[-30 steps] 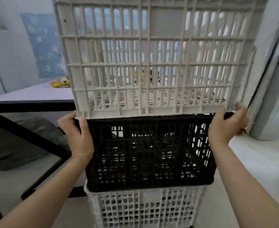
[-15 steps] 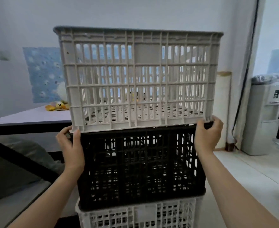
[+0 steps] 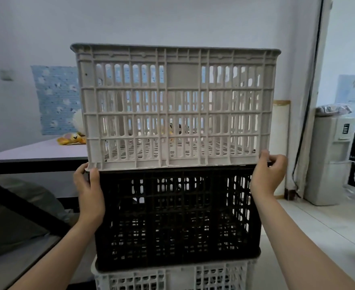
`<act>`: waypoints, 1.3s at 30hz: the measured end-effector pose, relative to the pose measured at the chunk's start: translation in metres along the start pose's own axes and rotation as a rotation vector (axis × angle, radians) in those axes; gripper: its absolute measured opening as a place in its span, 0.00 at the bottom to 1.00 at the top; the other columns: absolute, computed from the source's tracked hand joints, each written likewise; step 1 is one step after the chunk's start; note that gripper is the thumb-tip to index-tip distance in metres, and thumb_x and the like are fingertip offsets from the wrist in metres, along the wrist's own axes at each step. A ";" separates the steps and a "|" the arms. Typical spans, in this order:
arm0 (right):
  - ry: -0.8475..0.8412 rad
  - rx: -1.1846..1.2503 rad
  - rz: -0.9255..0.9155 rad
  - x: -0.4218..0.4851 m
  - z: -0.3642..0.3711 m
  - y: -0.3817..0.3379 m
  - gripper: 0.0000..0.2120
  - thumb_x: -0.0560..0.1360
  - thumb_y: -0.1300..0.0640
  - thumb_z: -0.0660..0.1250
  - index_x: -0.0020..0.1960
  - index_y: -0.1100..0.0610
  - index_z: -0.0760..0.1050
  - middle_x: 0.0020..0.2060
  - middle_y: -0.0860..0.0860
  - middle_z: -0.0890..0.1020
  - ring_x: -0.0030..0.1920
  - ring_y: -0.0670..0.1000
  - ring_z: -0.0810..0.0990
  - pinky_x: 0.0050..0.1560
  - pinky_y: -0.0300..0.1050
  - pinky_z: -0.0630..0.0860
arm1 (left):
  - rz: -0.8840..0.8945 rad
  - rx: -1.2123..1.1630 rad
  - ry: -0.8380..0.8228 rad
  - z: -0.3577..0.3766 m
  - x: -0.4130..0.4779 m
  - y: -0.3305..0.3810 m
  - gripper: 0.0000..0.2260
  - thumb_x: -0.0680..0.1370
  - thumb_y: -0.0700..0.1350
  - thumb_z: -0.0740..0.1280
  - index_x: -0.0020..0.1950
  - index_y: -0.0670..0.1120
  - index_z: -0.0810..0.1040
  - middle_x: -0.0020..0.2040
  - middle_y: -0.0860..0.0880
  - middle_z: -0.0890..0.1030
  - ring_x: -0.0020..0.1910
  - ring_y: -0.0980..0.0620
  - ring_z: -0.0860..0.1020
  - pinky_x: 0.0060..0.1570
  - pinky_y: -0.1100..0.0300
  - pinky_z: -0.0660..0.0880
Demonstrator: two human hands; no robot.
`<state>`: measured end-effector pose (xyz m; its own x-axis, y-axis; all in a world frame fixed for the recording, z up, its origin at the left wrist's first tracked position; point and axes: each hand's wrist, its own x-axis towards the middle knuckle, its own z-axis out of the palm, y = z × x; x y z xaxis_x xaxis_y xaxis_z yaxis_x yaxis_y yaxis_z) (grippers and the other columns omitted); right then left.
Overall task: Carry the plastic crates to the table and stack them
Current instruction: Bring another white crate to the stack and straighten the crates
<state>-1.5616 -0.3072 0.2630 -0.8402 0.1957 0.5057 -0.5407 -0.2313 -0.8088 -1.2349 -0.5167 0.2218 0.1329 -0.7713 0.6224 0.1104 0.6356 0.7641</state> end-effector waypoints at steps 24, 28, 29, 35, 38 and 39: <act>0.086 0.004 -0.028 0.002 0.014 0.016 0.12 0.79 0.59 0.54 0.51 0.64 0.73 0.51 0.56 0.75 0.38 0.40 0.67 0.41 0.21 0.62 | 0.096 0.061 0.128 0.022 -0.009 -0.001 0.17 0.82 0.50 0.55 0.66 0.41 0.66 0.55 0.50 0.69 0.49 0.58 0.67 0.51 0.66 0.64; 0.114 0.026 -0.061 -0.001 0.014 0.025 0.13 0.79 0.60 0.53 0.52 0.66 0.73 0.49 0.54 0.72 0.38 0.41 0.67 0.42 0.21 0.62 | 0.141 0.097 0.169 0.024 -0.013 -0.005 0.18 0.82 0.48 0.54 0.66 0.38 0.67 0.55 0.46 0.71 0.49 0.55 0.68 0.47 0.67 0.62; 0.116 0.020 -0.074 -0.001 0.014 0.025 0.13 0.79 0.60 0.53 0.52 0.66 0.73 0.50 0.56 0.73 0.38 0.41 0.65 0.42 0.22 0.62 | 0.142 0.096 0.168 0.024 -0.013 -0.005 0.18 0.82 0.48 0.54 0.66 0.38 0.67 0.55 0.47 0.70 0.49 0.55 0.68 0.47 0.67 0.63; 0.087 -0.072 -0.096 -0.005 0.013 0.026 0.15 0.81 0.57 0.50 0.54 0.65 0.70 0.55 0.59 0.73 0.43 0.45 0.67 0.38 0.34 0.59 | 0.120 0.049 0.120 0.019 -0.010 -0.008 0.20 0.81 0.53 0.54 0.66 0.40 0.66 0.55 0.48 0.68 0.50 0.55 0.68 0.52 0.64 0.66; -0.005 -0.074 -0.114 -0.007 0.006 0.025 0.15 0.82 0.56 0.49 0.57 0.66 0.69 0.55 0.58 0.71 0.40 0.41 0.63 0.37 0.32 0.59 | 0.088 0.041 0.070 0.016 -0.010 -0.007 0.19 0.82 0.50 0.54 0.67 0.39 0.65 0.57 0.48 0.66 0.47 0.62 0.68 0.48 0.78 0.64; -0.039 -0.067 -0.104 -0.004 0.003 0.024 0.15 0.82 0.56 0.49 0.57 0.66 0.68 0.53 0.56 0.69 0.40 0.41 0.63 0.38 0.31 0.60 | 0.068 0.037 0.053 0.015 -0.009 -0.006 0.18 0.83 0.49 0.54 0.68 0.39 0.65 0.58 0.49 0.66 0.48 0.61 0.68 0.48 0.80 0.63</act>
<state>-1.5711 -0.3168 0.2424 -0.7813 0.1777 0.5983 -0.6223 -0.1471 -0.7689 -1.2513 -0.5134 0.2142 0.1909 -0.7233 0.6637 0.0630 0.6837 0.7270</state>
